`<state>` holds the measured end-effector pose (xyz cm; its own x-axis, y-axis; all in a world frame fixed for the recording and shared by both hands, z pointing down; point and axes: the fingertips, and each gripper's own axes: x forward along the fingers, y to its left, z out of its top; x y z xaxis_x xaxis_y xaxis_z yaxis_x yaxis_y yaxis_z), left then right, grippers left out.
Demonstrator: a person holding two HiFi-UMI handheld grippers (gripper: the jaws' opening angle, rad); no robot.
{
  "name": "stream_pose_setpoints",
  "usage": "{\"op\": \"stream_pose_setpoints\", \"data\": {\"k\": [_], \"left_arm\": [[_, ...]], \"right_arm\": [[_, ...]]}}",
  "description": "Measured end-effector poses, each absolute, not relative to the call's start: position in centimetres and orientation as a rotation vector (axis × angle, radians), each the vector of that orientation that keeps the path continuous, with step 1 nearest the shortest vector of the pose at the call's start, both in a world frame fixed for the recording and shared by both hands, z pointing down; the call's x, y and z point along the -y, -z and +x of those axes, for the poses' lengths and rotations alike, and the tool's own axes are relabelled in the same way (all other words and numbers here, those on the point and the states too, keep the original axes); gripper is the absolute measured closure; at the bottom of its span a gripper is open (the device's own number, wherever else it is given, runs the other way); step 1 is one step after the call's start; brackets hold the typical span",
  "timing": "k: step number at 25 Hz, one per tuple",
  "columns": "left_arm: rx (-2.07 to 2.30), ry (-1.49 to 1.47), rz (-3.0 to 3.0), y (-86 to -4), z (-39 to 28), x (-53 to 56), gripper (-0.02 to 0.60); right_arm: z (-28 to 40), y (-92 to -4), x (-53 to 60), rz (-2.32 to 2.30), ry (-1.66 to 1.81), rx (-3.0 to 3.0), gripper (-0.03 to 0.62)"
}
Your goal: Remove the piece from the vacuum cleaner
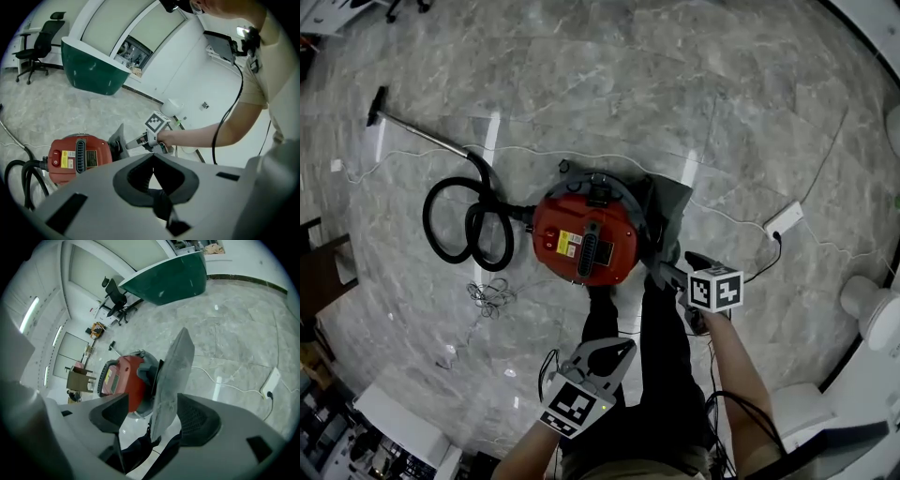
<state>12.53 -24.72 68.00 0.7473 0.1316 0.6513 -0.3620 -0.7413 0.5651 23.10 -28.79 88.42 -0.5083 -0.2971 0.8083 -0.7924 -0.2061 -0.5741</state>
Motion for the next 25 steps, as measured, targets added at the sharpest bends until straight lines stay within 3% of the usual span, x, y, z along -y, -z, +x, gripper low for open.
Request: {"op": "stream_pose_setpoints", "data": {"k": [18,20,25], "left_arm": [[0.216,-0.878,2.158,-71.4,11.1,23.9,0.577],[0.218,-0.872,2.146,-71.4,11.2,23.8,0.577],[0.202,-0.81,2.13,-70.7,12.5,24.0,0.577]], "right_arm": [[24.3,-94.8,30.7,1.264,-1.486,1.583,0.299],[24.8,-94.9,30.1,1.23,-1.433,1.581,0.37],[24.2,-94.8,29.8,1.204,-1.393,1.608,0.439]]}}
